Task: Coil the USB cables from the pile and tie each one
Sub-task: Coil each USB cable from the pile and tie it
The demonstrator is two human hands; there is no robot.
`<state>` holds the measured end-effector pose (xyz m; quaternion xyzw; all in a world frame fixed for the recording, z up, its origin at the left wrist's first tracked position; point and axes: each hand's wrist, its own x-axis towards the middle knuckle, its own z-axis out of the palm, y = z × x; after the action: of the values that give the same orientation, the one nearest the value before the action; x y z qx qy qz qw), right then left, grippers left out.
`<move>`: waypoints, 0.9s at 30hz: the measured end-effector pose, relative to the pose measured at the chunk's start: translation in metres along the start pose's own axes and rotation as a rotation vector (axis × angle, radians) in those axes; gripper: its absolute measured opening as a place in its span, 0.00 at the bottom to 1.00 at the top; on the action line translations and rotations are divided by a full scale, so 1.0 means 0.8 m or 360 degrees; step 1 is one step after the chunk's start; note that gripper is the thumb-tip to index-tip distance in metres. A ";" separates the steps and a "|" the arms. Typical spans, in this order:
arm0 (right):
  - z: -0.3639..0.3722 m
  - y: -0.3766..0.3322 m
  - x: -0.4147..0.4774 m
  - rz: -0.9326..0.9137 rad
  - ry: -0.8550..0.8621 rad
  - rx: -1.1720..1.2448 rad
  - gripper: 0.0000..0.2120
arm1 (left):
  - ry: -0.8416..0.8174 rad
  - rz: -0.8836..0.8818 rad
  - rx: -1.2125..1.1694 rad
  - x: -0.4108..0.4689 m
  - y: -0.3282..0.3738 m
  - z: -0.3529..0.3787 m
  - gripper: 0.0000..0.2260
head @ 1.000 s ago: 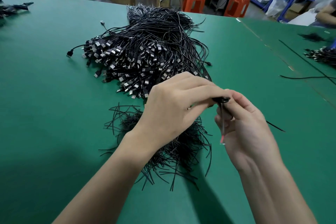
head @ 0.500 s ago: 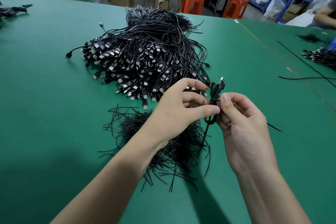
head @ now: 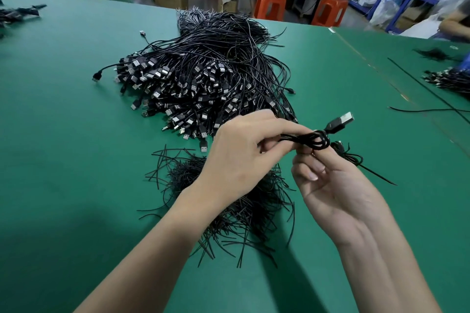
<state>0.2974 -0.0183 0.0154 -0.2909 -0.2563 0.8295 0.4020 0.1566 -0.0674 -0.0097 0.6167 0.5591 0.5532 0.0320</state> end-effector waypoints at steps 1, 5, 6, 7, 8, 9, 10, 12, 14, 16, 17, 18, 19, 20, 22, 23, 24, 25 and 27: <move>0.000 -0.001 0.000 0.0022 -0.0014 -0.0004 0.07 | -0.0048 -0.0026 -0.0062 0.000 0.000 -0.002 0.13; -0.009 -0.006 -0.001 0.0010 0.0003 -0.0082 0.11 | -0.0174 -0.0189 -0.0305 0.001 0.000 -0.010 0.10; -0.011 -0.007 -0.002 -0.0013 -0.0013 -0.0136 0.09 | -0.0188 -0.0246 -0.0355 0.001 0.001 -0.010 0.09; -0.012 -0.007 -0.002 -0.0044 -0.0034 -0.0198 0.08 | -0.0197 -0.0306 -0.0406 0.002 0.001 -0.010 0.08; -0.012 -0.007 -0.003 -0.0077 -0.0050 -0.0259 0.06 | -0.0201 -0.0368 -0.0464 0.003 0.002 -0.008 0.07; -0.012 -0.006 -0.004 -0.0110 -0.0054 -0.0312 0.05 | -0.0201 -0.0431 -0.0532 0.003 0.002 -0.006 0.06; -0.012 -0.005 -0.004 -0.0141 -0.0051 -0.0355 0.04 | -0.0203 -0.0501 -0.0611 0.003 0.002 -0.004 0.05; -0.012 -0.004 -0.004 -0.0189 -0.0014 -0.0439 0.05 | -0.0214 -0.0628 -0.0755 0.003 0.003 -0.001 0.02; -0.013 -0.002 -0.005 -0.0213 0.0038 -0.0521 0.05 | -0.0207 -0.0722 -0.0843 0.002 0.001 -0.001 0.07; -0.015 0.001 -0.004 -0.0234 0.0053 -0.0552 0.04 | -0.0178 -0.0779 -0.0847 0.003 0.001 -0.001 0.15; -0.017 0.002 -0.003 -0.0237 0.0061 -0.0550 0.04 | -0.0177 -0.0753 -0.0770 0.003 0.002 -0.001 0.18; -0.019 0.003 -0.002 -0.0226 0.0069 -0.0536 0.04 | -0.0182 -0.0686 -0.0648 0.002 0.003 -0.001 0.20; -0.020 0.004 0.000 -0.0194 0.0069 -0.0506 0.02 | -0.0185 -0.0591 -0.0512 0.002 0.005 -0.001 0.21; -0.021 0.004 0.002 -0.0150 0.0066 -0.0465 0.02 | -0.0189 -0.0468 -0.0368 0.000 0.006 -0.001 0.21; -0.025 0.005 0.004 -0.0049 0.0072 -0.0362 0.05 | -0.0218 -0.0162 -0.0036 -0.001 0.007 -0.003 0.19; -0.026 0.005 0.005 -0.0006 0.0079 -0.0302 0.05 | -0.0229 -0.0006 0.0104 -0.001 0.006 -0.004 0.17; -0.027 0.005 0.005 0.0034 0.0082 -0.0245 0.04 | -0.0234 0.0127 0.0186 -0.001 0.005 -0.004 0.14; -0.026 0.006 0.005 0.0067 0.0092 -0.0192 0.03 | -0.0240 0.0222 0.0204 0.000 0.004 -0.004 0.11; -0.025 0.005 0.005 0.0128 0.0171 -0.0158 0.06 | -0.0263 0.0363 0.0216 0.000 0.000 -0.002 0.09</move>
<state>0.3075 -0.0133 -0.0022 -0.3645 -0.2634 0.8145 0.3666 0.1556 -0.0684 -0.0096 0.7204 0.5170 0.4615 -0.0269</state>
